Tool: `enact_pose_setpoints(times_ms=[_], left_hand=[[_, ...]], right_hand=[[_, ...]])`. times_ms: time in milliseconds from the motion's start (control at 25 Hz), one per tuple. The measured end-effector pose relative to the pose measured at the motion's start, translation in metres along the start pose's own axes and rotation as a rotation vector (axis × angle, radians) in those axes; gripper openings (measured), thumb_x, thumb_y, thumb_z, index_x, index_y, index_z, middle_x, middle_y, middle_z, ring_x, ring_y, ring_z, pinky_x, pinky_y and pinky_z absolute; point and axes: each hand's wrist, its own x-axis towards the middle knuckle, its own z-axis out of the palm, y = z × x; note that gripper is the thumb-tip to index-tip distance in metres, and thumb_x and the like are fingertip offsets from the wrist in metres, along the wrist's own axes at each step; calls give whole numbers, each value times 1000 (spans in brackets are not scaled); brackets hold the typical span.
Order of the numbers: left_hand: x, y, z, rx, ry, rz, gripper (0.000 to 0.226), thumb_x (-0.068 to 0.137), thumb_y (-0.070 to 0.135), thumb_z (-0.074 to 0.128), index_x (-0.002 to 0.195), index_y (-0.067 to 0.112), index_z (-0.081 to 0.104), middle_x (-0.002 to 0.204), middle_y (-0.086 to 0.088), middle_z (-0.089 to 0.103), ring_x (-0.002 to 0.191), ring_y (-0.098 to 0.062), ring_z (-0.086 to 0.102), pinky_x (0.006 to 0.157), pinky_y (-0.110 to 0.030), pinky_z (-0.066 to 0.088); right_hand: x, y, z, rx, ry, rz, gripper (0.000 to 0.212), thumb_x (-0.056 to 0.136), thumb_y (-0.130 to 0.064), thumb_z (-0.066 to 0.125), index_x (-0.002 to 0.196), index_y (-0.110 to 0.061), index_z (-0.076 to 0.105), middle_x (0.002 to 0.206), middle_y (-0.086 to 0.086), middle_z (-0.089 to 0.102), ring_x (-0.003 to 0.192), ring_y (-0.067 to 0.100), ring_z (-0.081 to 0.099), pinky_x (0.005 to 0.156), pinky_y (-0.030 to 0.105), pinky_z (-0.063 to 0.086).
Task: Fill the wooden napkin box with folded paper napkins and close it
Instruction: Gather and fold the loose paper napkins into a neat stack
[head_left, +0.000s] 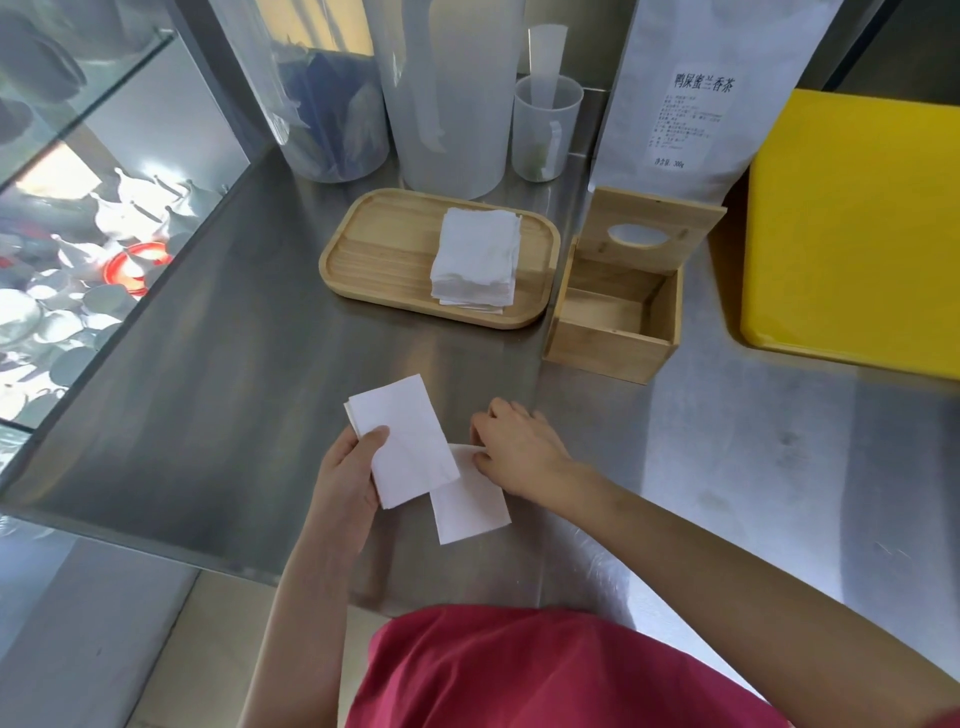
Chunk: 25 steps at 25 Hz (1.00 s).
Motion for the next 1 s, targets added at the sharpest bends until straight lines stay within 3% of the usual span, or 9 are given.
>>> enact_pose_setpoints(times_ms=[160, 400, 560, 680, 840, 1000], left_hand=[[-1, 0, 5, 5, -16, -4, 20, 92, 8, 43, 109, 8, 54, 92, -4, 65, 81, -16, 63, 68, -29, 52], [-3, -4, 23, -13, -104, -30, 25, 92, 8, 43, 114, 7, 54, 99, -5, 65, 88, -18, 62, 77, -33, 51], [-5, -9, 41, -1, -204, -51, 23, 93, 8, 42, 111, 10, 56, 102, -7, 66, 92, -20, 63, 84, -37, 49], [-6, -14, 57, 57, -255, -58, 22, 93, 9, 43, 109, 12, 57, 102, -8, 66, 89, -22, 63, 81, -40, 50], [-10, -20, 78, 78, -342, -44, 26, 93, 10, 42, 113, 17, 58, 97, 1, 71, 86, -15, 66, 74, -31, 56], [-14, -22, 86, 45, -409, -70, 26, 93, 12, 42, 107, 19, 62, 93, 5, 75, 85, -12, 69, 80, -33, 55]], right_hand=[[-14, 12, -2, 503, 125, 66, 20, 84, -13, 48, 103, -10, 49, 96, 9, 60, 91, 25, 57, 70, 29, 39], [-39, 46, -18, 1097, 267, 235, 41, 83, -12, 58, 121, -18, 45, 89, -3, 59, 81, 8, 56, 68, 16, 45], [-61, 63, -35, 1358, 284, 252, 23, 85, -12, 57, 107, -20, 60, 88, -6, 64, 82, 7, 60, 69, 19, 48], [-71, 63, -48, 1497, 272, 201, 16, 83, -13, 59, 89, -28, 64, 84, -9, 68, 74, 3, 65, 61, 15, 52], [-71, 54, -49, 1426, 306, 189, 14, 83, -11, 60, 91, -22, 62, 85, -6, 65, 76, 4, 63, 62, 12, 53], [-68, 52, -38, 1161, 408, 313, 18, 83, -15, 60, 101, -14, 59, 93, -3, 60, 88, 13, 57, 75, 22, 49]])
